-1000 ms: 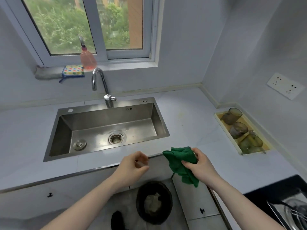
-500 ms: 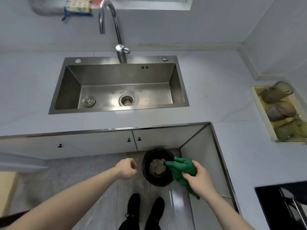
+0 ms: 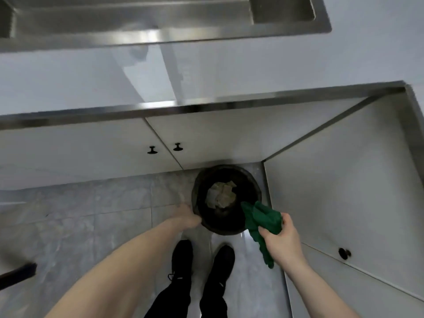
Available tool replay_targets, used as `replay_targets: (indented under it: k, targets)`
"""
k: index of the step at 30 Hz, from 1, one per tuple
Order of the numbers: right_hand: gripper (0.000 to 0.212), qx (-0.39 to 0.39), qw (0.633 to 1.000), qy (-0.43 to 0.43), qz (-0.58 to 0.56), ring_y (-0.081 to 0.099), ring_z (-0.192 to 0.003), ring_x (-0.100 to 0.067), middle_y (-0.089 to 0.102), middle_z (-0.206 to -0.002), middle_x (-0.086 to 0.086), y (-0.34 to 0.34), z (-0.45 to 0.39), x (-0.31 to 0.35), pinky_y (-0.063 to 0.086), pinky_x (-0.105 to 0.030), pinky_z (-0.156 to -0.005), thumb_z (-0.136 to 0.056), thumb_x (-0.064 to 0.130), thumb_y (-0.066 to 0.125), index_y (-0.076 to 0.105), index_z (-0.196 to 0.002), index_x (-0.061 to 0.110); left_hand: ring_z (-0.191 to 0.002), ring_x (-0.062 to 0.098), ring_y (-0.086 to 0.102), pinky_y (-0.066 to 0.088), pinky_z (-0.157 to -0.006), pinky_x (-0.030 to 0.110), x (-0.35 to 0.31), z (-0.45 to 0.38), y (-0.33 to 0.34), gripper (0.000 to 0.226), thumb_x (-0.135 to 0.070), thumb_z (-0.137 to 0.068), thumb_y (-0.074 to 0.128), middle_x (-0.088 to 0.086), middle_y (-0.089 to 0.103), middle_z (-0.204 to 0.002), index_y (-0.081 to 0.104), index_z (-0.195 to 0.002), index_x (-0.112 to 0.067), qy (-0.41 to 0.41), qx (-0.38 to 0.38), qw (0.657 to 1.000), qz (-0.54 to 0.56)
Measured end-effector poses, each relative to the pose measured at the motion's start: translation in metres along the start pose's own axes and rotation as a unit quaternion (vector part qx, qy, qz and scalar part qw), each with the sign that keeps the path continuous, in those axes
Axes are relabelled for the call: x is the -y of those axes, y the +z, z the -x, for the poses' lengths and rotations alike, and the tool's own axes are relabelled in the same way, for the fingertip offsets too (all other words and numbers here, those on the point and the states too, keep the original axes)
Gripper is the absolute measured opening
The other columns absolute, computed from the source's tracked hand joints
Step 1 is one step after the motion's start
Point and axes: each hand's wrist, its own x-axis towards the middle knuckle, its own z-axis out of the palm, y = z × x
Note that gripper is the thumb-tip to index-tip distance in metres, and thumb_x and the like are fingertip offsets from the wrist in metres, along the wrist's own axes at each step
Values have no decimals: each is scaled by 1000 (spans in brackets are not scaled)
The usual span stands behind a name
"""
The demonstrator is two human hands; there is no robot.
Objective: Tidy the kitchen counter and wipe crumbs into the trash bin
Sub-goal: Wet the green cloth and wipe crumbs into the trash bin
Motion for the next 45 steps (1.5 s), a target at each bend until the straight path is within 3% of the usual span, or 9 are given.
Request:
replay_targets:
  k: [5, 8, 11, 16, 20, 23, 29, 39, 45]
  targets:
    - [41, 0, 999, 37, -26, 69, -87, 1, 70, -102, 14, 31, -21, -48, 58, -28, -77, -86, 18, 77, 54, -115, 34, -84, 17, 63, 58, -67, 26, 17, -63, 40, 27, -25, -91, 69, 3, 62, -92, 60, -113, -11, -53, 9, 992, 116]
    - [42, -7, 998, 48, -31, 71, -85, -2, 73, -95, 19, 41, -21, -65, 60, -37, -81, -83, 22, 79, 54, -101, 51, -106, 31, 66, 59, -90, 39, 18, -88, 56, 33, -22, -94, 69, 15, 67, -116, 62, -120, -3, -79, 30, 974, 209]
    - [47, -8, 998, 46, -30, 71, -83, 0, 71, -95, 27, 44, -11, -67, 60, -38, -80, -83, 22, 78, 54, -94, 60, -100, 27, 65, 55, -84, 32, 19, -96, 63, 27, -28, -96, 68, 12, 66, -111, 65, -109, -4, -84, 19, 973, 214]
    - [38, -10, 999, 30, -16, 74, -84, -12, 75, -92, 17, 38, -2, -52, 61, -48, -84, -83, 11, 79, 60, -100, 40, -119, 28, 59, 52, -104, 35, 9, -93, 68, 49, -37, -101, 59, 13, 62, -131, 53, -140, -8, -67, 28, 972, 222]
    - [37, -19, 1000, 4, -5, 73, -86, -7, 75, -97, 14, 40, -15, -53, 60, -37, -83, -85, 13, 78, 59, -106, 37, -81, 18, 60, 51, -69, 26, 12, -101, 80, 17, -25, -101, 59, 4, 59, -86, 62, -87, -18, -34, -29, 970, 238]
    - [36, -23, 1000, 10, -5, 74, -78, -13, 75, -96, 6, 46, -14, -57, 62, -41, -76, -87, 9, 76, 58, -105, 35, -88, 22, 64, 50, -64, 23, 32, -86, 92, 12, -18, -97, 60, 6, 66, -90, 64, -85, -17, -17, -93, 960, 264]
    - [41, 12, 999, -26, 35, 68, -81, 2, 70, -91, 24, 39, 48, -47, 56, -30, -72, -83, 16, 77, 56, -94, 50, -93, 22, 66, 56, -78, 28, 81, 12, 86, 37, -33, -91, 61, 4, 68, -107, 60, -123, -15, -61, -104, 953, 279]
    - [41, 54, 982, -138, 115, 61, -87, 13, 69, -95, 17, -8, 243, 39, 44, -12, -66, -83, 17, 76, 53, -101, 46, -106, 42, 68, 62, -84, 49, 189, 279, 23, 39, -18, -93, 63, 26, 67, -120, 61, -129, -1, -105, -111, 926, 346]
    - [41, 102, 959, -217, 151, 66, -86, 1, 70, -96, 16, 2, 346, 71, 51, -23, -70, -84, 22, 74, 53, -112, 44, -107, 41, 66, 61, -84, 48, 260, 411, 22, 46, -18, -91, 60, 22, 63, -124, 49, -134, -9, -93, -147, 915, 364]
